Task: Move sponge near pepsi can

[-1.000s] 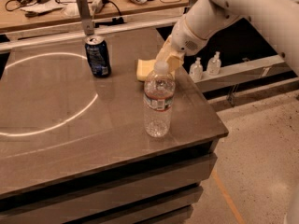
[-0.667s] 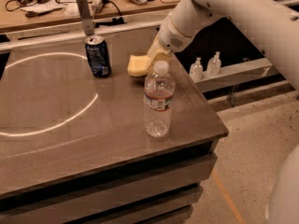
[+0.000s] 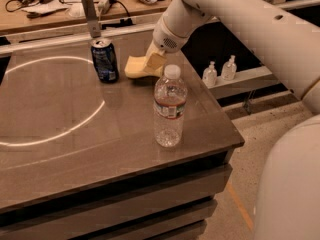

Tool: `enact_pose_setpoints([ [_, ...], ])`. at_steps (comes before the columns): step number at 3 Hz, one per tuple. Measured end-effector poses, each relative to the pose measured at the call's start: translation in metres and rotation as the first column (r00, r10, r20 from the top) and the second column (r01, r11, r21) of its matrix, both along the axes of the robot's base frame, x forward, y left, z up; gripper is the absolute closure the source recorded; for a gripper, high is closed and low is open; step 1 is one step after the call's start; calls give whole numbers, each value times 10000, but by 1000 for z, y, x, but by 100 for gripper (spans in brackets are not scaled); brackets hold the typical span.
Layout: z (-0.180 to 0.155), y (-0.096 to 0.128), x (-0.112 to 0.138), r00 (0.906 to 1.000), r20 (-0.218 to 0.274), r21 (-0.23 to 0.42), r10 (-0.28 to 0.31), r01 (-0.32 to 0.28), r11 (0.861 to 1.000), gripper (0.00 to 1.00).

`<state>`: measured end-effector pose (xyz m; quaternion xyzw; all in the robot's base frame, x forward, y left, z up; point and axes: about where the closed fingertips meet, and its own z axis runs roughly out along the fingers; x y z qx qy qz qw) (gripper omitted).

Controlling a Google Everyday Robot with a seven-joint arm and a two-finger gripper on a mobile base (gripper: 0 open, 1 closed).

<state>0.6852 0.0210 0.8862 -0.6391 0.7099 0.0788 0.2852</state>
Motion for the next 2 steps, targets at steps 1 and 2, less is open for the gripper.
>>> enact_pose_setpoints([
  [1,-4,8,3,9999,-160,-44,-41,41,10000,100],
  [2,-13,18,4,9985,-534,-152,-103,95,9998,74],
])
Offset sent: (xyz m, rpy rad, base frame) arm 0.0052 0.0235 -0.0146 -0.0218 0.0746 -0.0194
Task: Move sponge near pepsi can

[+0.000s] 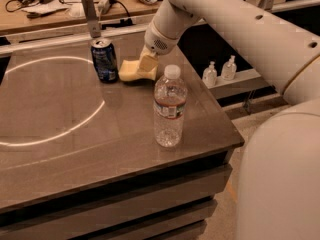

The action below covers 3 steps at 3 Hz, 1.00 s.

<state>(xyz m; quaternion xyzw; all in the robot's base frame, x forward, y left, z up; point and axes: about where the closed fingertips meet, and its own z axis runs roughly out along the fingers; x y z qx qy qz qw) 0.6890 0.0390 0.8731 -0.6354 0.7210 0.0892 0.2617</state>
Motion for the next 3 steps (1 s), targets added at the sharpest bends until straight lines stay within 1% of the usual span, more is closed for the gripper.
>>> enact_pose_setpoints([
  [2,-8,5,-1,9995,-309,-79,-58,56,10000,28],
  [3,-8,6,-4,9993,-373,-12,-9,8,10000,5],
])
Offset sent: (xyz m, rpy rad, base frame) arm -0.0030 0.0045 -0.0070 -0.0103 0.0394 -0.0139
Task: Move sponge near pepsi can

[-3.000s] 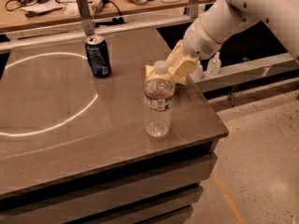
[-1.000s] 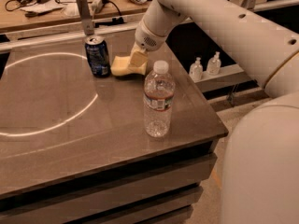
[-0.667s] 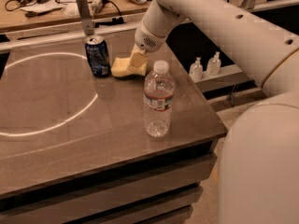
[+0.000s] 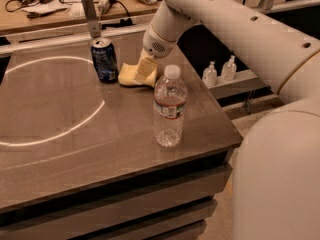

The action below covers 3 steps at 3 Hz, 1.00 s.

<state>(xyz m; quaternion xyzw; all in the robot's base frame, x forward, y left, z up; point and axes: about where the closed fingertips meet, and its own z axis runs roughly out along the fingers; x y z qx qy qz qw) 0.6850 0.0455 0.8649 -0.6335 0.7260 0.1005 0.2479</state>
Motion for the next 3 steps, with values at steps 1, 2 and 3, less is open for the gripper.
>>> enact_pose_setpoints([
  [1,1,-4,-4,9999,-161,361,-36,42,9993,0],
  [2,9,-23,-3,9991,-362,1181,-200,241,9927,0],
  [3,29,-63,5,9981,-206,2375,-573,606,9695,0],
])
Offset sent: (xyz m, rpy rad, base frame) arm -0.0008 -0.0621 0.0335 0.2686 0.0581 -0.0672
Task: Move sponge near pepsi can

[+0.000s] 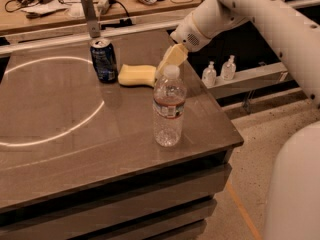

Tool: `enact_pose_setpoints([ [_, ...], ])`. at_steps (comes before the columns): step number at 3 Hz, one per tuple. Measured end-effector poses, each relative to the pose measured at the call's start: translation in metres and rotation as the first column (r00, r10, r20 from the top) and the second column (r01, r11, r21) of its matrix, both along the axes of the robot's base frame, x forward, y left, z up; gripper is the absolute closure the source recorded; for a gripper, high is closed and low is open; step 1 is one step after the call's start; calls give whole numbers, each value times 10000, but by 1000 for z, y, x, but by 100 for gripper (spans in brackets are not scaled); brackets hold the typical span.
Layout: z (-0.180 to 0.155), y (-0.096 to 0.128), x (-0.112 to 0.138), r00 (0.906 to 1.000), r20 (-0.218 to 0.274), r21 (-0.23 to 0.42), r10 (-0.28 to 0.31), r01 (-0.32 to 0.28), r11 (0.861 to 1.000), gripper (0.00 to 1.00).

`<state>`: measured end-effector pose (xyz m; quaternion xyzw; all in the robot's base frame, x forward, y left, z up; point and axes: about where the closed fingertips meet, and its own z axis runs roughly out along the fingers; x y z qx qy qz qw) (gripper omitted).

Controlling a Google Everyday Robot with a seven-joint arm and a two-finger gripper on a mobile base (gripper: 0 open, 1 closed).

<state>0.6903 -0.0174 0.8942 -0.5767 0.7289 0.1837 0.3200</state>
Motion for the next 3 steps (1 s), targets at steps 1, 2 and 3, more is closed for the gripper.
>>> enact_pose_setpoints([
  [1,22,-37,11,9973,492,701,-543,508,9962,0],
  [2,33,-62,26,9828,520,562,-1773,1744,9831,0],
  [3,33,-62,26,9828,518,561,-1772,1743,9831,0],
])
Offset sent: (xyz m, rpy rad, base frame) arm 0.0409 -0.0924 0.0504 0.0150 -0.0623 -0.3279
